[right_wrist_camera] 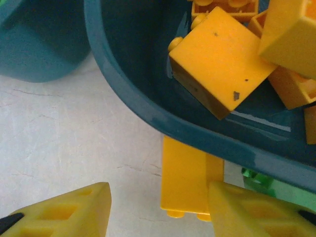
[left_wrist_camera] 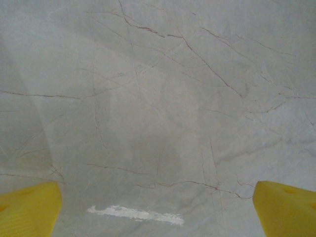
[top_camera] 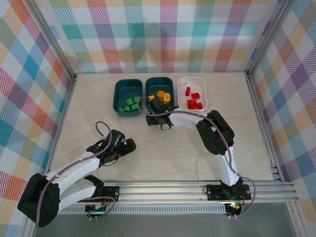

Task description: Sort the legos into containers by color

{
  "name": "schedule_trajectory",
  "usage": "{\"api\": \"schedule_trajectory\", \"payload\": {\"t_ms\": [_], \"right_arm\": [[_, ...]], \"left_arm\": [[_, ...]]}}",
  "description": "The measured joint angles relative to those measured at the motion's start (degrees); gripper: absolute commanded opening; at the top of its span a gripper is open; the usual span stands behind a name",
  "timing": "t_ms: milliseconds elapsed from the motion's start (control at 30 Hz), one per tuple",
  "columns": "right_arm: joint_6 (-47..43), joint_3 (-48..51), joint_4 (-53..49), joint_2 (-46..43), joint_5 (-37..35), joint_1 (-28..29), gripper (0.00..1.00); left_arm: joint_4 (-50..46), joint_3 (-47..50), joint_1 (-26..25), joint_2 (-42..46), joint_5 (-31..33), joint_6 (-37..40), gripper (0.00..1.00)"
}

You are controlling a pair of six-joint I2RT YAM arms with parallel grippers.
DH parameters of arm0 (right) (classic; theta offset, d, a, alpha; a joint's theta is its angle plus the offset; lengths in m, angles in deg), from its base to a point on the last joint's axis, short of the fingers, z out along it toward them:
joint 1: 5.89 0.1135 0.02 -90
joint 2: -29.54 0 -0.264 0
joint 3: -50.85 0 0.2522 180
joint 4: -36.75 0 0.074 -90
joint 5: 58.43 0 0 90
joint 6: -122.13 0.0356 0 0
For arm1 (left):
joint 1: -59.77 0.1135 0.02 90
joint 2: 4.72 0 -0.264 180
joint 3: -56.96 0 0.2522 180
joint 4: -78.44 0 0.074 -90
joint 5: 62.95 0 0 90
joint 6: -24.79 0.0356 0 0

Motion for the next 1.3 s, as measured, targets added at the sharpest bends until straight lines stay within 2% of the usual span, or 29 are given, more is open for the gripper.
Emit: {"api": "schedule_trajectory", "payload": {"t_ms": [333,667,867,1033,1200,1233,1300], "right_arm": [[0.1,0.7,1.3,-0.1,0.9,1.7,0.54],[0.5,6.1,-0.5,-5.8,7.0,4.1,0.55],[-0.1,4.6,-2.1,-7.5,4.4,4.3,0.65],[0.1,-0.4,-4.1,-3.2,0.9,4.3,0.68],[0.4,-3.2,-7.2,2.5,-1.4,4.2,0.64],[0.3,-3.5,-7.4,3.1,-2.3,4.2,0.61],[0.5,-3.9,-7.7,2.9,-2.4,4.2,0.49]], "left_arm": [[-0.2,0.0,0.0,0.4,0.0,0.0,1.0],[-0.2,0.0,0.0,0.2,0.1,0.0,1.0],[-0.2,0.0,0.0,0.1,0.8,0.0,1.0],[-0.3,0.0,0.0,0.1,1.7,0.0,1.0],[-0.4,0.0,0.0,1.0,2.3,0.0,1.0],[-0.4,0.0,0.0,1.1,2.3,0.0,1.0],[-0.3,0.0,0.0,1.3,2.4,0.0,1.0]]}}
